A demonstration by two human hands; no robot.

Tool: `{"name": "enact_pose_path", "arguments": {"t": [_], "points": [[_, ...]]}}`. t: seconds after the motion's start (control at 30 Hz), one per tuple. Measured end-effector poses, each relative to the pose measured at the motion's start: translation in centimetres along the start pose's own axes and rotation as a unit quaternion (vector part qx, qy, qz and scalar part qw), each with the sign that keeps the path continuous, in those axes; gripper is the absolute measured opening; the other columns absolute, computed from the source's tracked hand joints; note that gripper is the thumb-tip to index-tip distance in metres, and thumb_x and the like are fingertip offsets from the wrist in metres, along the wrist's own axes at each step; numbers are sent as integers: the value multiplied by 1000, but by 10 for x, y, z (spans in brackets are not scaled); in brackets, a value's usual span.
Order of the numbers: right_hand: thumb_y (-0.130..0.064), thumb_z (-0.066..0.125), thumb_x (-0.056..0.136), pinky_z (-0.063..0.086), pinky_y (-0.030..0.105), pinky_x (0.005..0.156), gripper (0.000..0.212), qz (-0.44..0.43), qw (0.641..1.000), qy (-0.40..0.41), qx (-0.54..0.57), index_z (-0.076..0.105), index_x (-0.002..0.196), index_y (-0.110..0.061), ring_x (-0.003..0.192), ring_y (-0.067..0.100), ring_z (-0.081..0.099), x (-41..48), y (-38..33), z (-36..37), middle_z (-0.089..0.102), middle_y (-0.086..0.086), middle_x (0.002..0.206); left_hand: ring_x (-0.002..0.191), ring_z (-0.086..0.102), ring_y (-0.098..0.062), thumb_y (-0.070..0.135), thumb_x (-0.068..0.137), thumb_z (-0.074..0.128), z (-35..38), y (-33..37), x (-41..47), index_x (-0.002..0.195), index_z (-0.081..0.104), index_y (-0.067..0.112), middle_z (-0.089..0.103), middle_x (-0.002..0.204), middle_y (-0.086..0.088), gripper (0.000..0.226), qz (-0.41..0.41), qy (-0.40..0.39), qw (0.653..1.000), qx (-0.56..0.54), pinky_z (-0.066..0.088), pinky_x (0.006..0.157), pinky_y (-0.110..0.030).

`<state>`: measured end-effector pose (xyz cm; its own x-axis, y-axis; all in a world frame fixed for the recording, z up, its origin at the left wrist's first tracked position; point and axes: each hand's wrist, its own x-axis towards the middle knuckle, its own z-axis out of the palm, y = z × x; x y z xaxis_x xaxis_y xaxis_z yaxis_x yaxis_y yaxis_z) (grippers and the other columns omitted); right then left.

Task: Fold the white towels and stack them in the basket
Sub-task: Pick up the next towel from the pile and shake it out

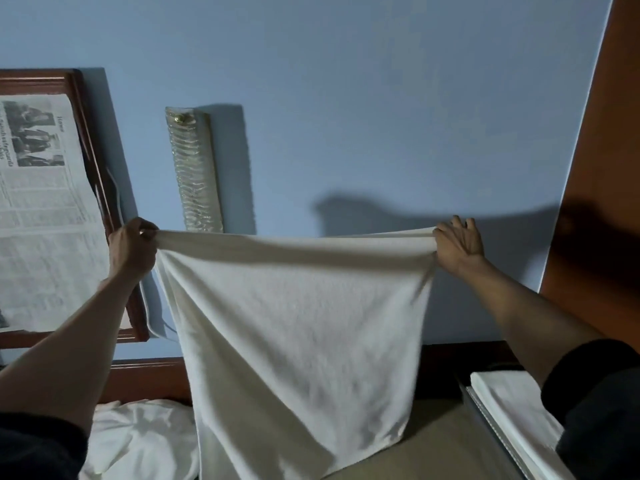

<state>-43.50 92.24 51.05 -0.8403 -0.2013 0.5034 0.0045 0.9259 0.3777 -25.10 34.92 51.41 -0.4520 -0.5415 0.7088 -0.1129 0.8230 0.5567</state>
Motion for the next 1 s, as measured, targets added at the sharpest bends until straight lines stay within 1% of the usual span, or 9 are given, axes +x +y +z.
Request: {"name": "enact_pose_path", "arguments": {"t": [0.13,0.33,0.4,0.47,0.57,0.67,0.8,0.9,1.0], "points": [[-33,53,91,26,39,96,35,-5,999,10,-33,59,125,-28,125,19,44,-3,2,-3,61,-8,126,102,60,-49,-4,92,49,-3,-7,-1,104,71,0,70,102,-30,25,-9,11,1000,-7,48,87,-49],[-45,53,96,23,46,99,64,10,997,68,38,39,152,-17,126,28,49,-4,2,-6,58,4,139,99,60,-50,-5,92,48,-7,-15,11,104,69,-2,69,103,-31,24,-16,16,1000,-10,46,89,-50],[-42,46,102,25,45,97,50,26,995,89,44,48,145,-18,121,29,51,-3,-1,-9,63,4,131,101,61,-48,-8,88,53,-12,-14,10,105,71,-3,71,103,-29,25,-5,2,1000,-20,47,90,-48],[-34,41,105,28,45,94,33,34,994,94,40,60,127,-18,116,28,51,-3,-4,-13,63,4,124,103,63,-46,-7,87,57,-14,-16,7,107,72,-1,72,104,-27,25,-3,-4,999,-31,48,90,-48],[-17,50,102,29,44,87,17,49,993,102,37,65,111,-16,107,30,50,-7,-7,-14,61,7,112,107,63,-46,0,91,57,-13,-26,4,113,73,4,73,109,-26,27,-17,1,999,-33,49,92,-49],[-12,53,101,28,44,83,13,65,988,109,86,66,105,-12,104,34,48,-11,-13,-10,60,12,107,106,62,-46,9,95,55,-9,-36,-3,111,77,12,73,111,-21,27,-62,-17,998,-4,49,88,-49],[-13,60,98,32,47,85,6,131,964,112,203,66,96,-10,107,37,45,-22,-28,-9,51,16,109,104,62,-46,8,97,51,2,-40,-18,110,77,14,73,110,-22,30,-105,-18,994,10,47,85,-49],[-5,53,97,40,46,85,12,161,939,83,293,63,102,-9,104,42,54,-32,-34,-15,52,18,116,107,61,-45,11,96,50,6,-44,-21,110,76,16,72,112,-22,30,-148,-22,989,-1,48,91,-48],[-7,46,102,40,41,74,13,191,916,95,340,59,105,-7,99,46,59,-39,-34,-29,60,21,115,106,61,-45,11,94,49,2,-36,-21,110,76,19,72,111,-21,33,-175,-10,984,-12,49,92,-49]]}}
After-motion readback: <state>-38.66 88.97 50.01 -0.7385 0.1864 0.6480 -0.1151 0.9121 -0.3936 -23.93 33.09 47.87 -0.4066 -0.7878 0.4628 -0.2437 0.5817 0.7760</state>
